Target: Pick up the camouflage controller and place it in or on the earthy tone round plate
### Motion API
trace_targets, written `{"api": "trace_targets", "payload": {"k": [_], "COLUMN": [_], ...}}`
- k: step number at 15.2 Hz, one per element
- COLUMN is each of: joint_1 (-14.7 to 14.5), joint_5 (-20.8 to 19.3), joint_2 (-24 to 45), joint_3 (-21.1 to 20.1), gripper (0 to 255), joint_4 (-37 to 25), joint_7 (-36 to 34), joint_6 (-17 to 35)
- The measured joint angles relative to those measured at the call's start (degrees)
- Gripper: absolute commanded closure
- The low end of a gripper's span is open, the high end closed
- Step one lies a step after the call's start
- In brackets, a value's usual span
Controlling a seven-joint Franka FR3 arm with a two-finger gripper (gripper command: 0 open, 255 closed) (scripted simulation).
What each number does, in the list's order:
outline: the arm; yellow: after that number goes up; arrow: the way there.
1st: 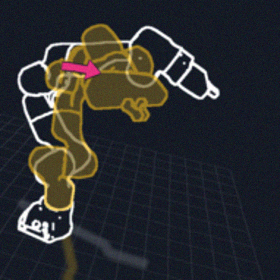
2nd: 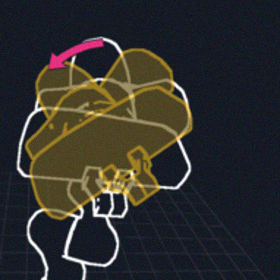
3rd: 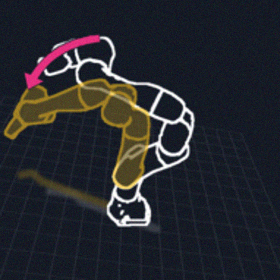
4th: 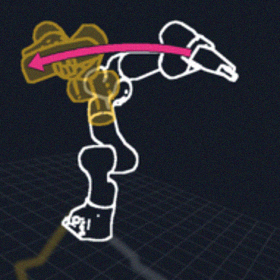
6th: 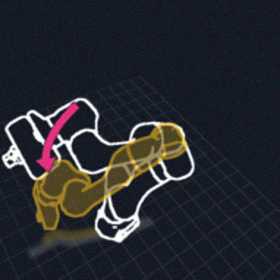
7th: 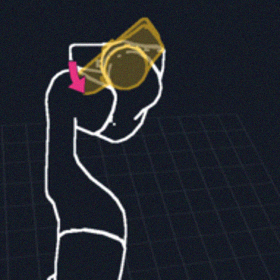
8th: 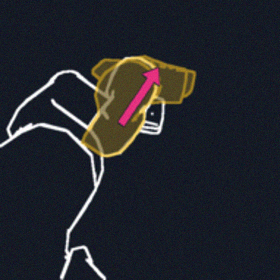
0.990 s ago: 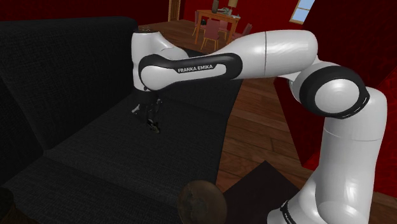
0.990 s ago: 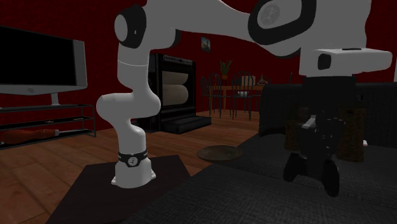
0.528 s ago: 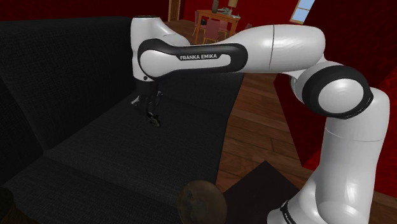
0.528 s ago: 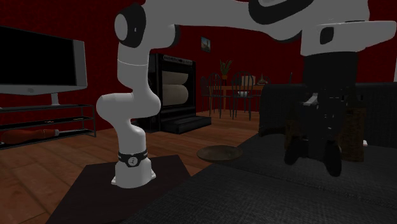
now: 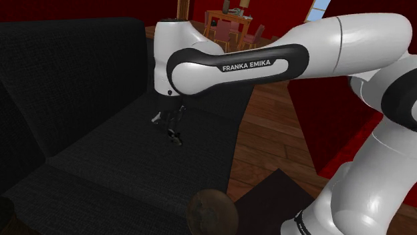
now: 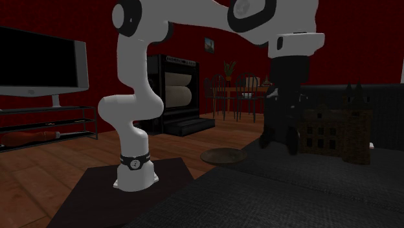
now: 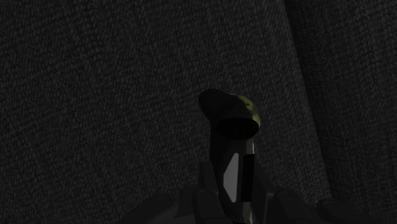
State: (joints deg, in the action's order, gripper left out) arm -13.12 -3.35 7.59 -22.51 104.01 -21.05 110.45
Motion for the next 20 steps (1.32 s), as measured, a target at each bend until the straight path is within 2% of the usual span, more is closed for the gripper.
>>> {"api": "trace_targets", "payload": {"k": [5,9,16,20], "joint_1": [-0.5,-1.9,-6.8,-9.1], "joint_5": [4.5,8.0,14.9,17.3], "joint_2": [-10.8,-18.6,-34.2,-39.5], "joint_3": [-1.0,-1.6,-2.7,-3.3], "gripper": [255,255,255,255], "joint_4": [12.0,19.6,32.6,36.4], "joint_7": [0.1,-0.2,-1.8,-3.0], "joint_6": [2.0,2.4,0.8,-0.5]}}
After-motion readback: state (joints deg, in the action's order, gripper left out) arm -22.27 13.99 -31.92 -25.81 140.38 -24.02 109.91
